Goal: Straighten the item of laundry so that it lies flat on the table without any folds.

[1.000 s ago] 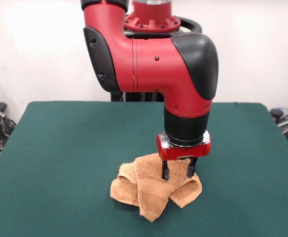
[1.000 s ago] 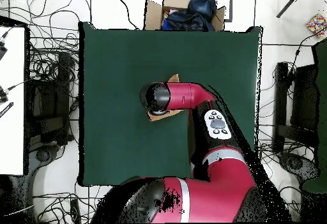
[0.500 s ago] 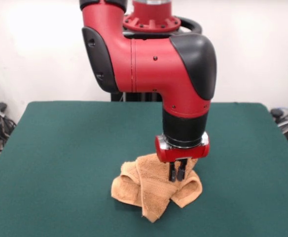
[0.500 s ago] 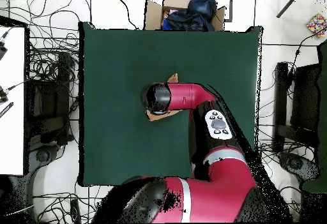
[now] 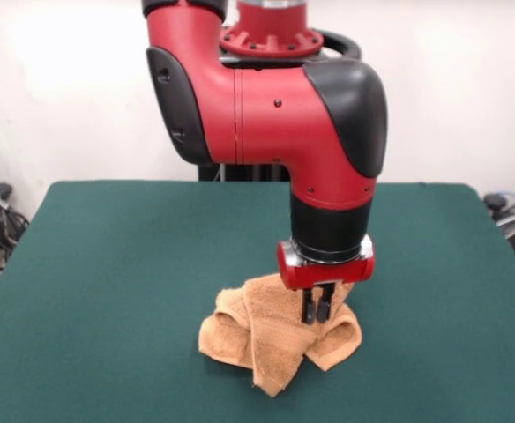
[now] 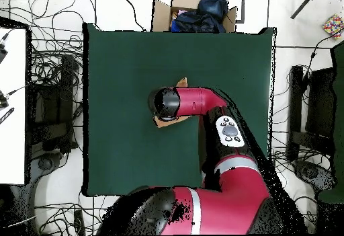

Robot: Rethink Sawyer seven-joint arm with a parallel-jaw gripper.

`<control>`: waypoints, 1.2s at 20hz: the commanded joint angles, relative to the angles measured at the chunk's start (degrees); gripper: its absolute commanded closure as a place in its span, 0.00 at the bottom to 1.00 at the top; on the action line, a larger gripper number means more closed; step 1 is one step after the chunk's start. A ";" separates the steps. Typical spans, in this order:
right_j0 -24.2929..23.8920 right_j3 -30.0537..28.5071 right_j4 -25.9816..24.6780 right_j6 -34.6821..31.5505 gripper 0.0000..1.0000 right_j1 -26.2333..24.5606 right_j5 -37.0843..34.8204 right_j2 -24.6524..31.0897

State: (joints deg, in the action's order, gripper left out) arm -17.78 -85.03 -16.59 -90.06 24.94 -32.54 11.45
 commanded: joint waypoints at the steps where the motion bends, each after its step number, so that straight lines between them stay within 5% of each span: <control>1: -0.81 -1.92 -1.96 -1.95 1.00 1.14 0.45 1.20; 9: -1.40 -6.51 1.49 -1.01 1.00 10.82 -7.49 2.28; 23: -3.06 -9.28 1.60 -0.55 1.00 14.96 -7.19 4.12; 24: -3.14 -9.42 1.00 -0.32 0.00 15.01 -6.30 4.32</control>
State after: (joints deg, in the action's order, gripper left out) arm -19.97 -89.47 -16.56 -90.06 39.27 -36.76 11.51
